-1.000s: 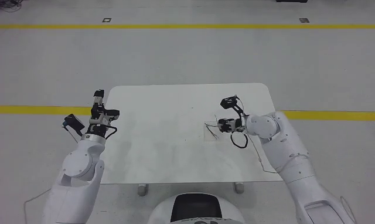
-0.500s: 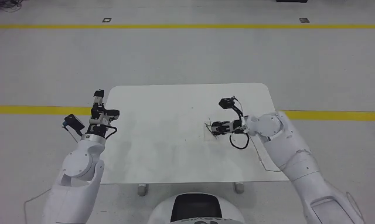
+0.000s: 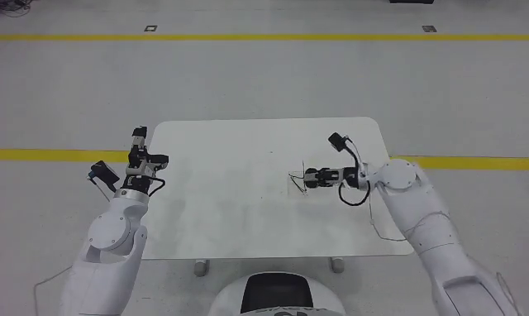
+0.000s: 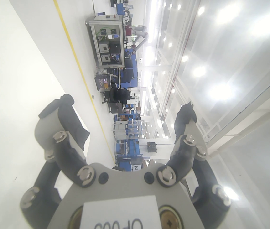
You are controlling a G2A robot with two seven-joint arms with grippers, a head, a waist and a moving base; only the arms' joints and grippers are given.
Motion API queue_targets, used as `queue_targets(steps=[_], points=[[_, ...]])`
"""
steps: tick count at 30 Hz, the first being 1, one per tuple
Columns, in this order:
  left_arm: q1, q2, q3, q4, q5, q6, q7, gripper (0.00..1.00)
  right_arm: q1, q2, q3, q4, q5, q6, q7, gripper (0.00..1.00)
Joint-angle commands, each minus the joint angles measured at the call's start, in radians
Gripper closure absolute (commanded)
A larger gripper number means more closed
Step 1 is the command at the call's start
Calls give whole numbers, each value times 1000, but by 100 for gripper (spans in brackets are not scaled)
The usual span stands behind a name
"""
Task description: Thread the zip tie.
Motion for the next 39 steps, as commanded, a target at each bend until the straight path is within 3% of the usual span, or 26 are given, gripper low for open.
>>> queue_targets(steps=[1,6,9,19,28,39], points=[[0,0,0,0,0,0,0,0,12,0,11,55,97,0,55,100],[0,0,0,0,0,0,0,0,55,-11,1,179,259,0,152,100],[0,0,0,0,0,0,0,0,79,-20,-61,233,354,3,152,100],[0,0,0,0,0,0,0,0,82,-21,-76,238,383,5,152,100],[0,0,0,0,0,0,0,0,64,-25,-84,256,537,139,152,100],[0,0,0,0,0,0,0,0,64,1,-169,249,794,248,152,100]])
